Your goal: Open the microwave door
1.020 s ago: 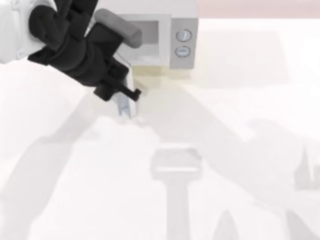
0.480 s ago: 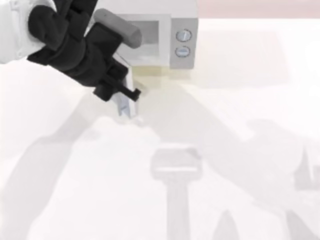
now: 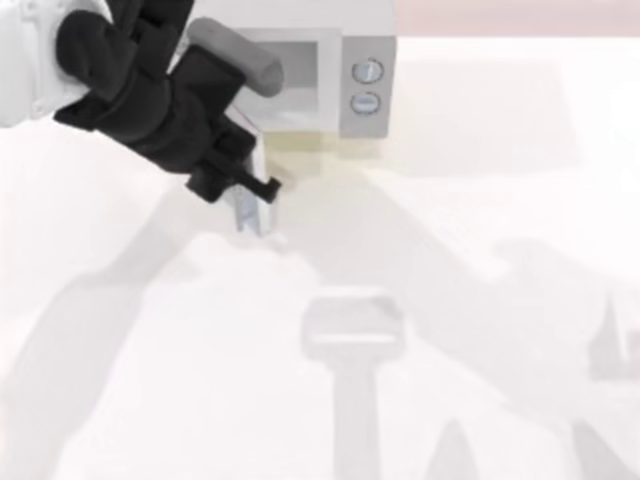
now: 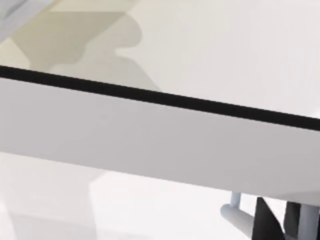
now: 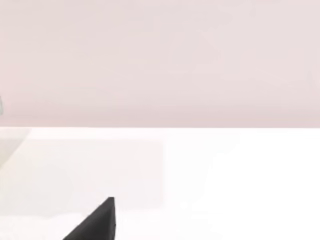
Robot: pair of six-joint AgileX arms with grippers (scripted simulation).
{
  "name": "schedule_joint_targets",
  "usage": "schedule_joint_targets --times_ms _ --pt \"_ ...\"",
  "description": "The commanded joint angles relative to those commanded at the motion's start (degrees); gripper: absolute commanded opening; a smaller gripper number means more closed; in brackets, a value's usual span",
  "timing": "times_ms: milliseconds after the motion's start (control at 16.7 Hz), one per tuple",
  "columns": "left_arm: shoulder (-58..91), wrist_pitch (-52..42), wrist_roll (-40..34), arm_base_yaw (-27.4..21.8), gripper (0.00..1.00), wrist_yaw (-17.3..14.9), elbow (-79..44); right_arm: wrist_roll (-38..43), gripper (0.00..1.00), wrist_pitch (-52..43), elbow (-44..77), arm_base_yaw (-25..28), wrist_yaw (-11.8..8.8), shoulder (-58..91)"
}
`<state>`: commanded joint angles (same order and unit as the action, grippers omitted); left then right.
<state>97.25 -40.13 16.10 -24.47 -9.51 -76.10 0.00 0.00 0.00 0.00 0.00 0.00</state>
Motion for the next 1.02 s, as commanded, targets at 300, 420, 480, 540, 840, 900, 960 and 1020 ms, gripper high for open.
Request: schedule_joint_targets --times_ms 300,420,480,540,840,900,960,1020 --pt "-1.27 -1.33 6.53 2.58 0.0 -2.89 1.09 0.0 1.0 0.0 0.0 0.0 0.0 0.0" --pt "-1.85 -1.95 9.31 3.75 0.0 -4.33 1.67 0.0 1.0 0.0 0.0 0.0 0.0 0.0" --pt "-2.15 -2.12 10.18 4.2 0.0 -4.88 1.84 0.0 1.0 0.0 0.0 0.0 0.0 0.0" --pt "-2.3 -2.18 10.51 4.4 0.0 -5.13 1.91 0.0 1.0 0.0 0.0 0.0 0.0 0.0" --pt "-2.3 -2.18 10.51 4.4 0.0 -5.13 1.91 0.0 1.0 0.0 0.0 0.0 0.0 0.0" --pt "-2.3 -2.18 10.51 4.4 0.0 -5.13 1.91 0.0 1.0 0.0 0.0 0.0 0.0 0.0" --pt "-2.3 -2.18 10.51 4.4 0.0 -5.13 1.91 0.0 1.0 0.0 0.0 0.0 0.0 0.0" --pt "-2.3 -2.18 10.51 4.4 0.0 -5.13 1.91 0.0 1.0 0.0 0.0 0.0 0.0 0.0"
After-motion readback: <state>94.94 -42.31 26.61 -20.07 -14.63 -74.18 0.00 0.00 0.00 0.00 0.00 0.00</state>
